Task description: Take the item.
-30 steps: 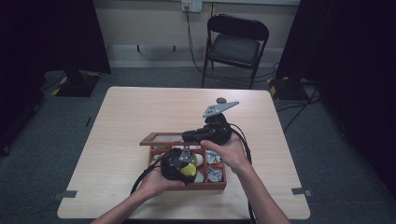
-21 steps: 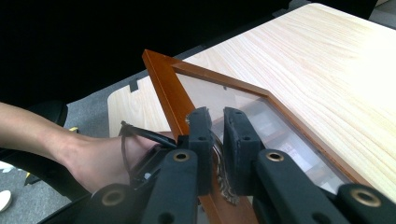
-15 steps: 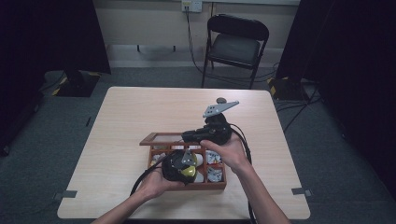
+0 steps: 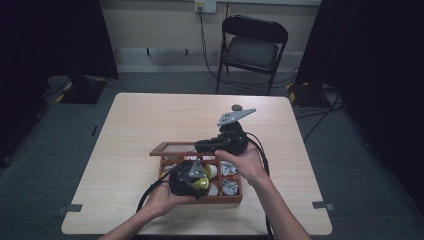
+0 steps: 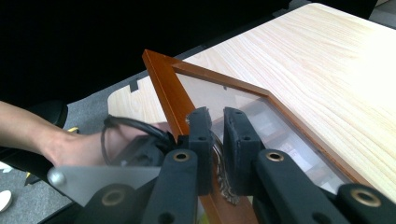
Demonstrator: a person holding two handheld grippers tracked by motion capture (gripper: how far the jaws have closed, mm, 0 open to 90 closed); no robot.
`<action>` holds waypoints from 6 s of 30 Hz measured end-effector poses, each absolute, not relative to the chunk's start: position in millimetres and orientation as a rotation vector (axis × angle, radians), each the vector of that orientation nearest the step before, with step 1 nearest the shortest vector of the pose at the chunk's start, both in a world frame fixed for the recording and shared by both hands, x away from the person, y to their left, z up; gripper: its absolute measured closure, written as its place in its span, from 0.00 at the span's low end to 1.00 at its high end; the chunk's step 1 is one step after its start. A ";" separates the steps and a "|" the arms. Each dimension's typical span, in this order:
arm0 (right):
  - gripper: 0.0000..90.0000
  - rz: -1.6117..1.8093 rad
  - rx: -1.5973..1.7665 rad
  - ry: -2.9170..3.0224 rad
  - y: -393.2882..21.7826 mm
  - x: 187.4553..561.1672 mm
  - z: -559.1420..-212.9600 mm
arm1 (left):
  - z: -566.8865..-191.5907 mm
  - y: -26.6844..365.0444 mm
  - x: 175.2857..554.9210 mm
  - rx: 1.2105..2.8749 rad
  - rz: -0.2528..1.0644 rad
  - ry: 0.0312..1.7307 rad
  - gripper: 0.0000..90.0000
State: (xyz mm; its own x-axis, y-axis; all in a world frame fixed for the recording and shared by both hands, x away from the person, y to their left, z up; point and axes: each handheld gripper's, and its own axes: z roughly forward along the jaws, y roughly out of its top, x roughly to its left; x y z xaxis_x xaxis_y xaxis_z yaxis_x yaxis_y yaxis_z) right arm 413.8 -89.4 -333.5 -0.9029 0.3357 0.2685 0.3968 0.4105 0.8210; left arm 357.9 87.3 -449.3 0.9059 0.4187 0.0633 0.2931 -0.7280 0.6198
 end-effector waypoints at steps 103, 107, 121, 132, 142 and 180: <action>0.91 -1.527 -0.678 -2.580 -89.5 413.5 -334.1 | -414.1 278.5 394.8 2.066 0.415 0.955 0.44; 0.91 -1.527 -0.677 -2.580 -89.5 413.5 -334.2 | -417.5 273.5 403.7 2.094 0.407 0.963 0.44; 0.91 -1.526 -0.679 -2.578 -89.6 413.5 -334.3 | -459.5 267.4 432.6 2.127 0.359 1.030 0.44; 0.91 -1.525 -0.680 -2.577 -89.6 413.6 -334.4 | -480.4 271.5 431.8 2.155 0.291 1.059 0.44; 0.91 -1.524 -0.677 -2.575 -89.7 413.6 -334.9 | -485.8 266.4 434.3 2.167 0.271 1.057 0.44; 0.91 -1.525 -0.673 -2.578 -89.7 412.8 -335.3 | -474.5 283.5 384.2 2.217 0.254 1.051 0.22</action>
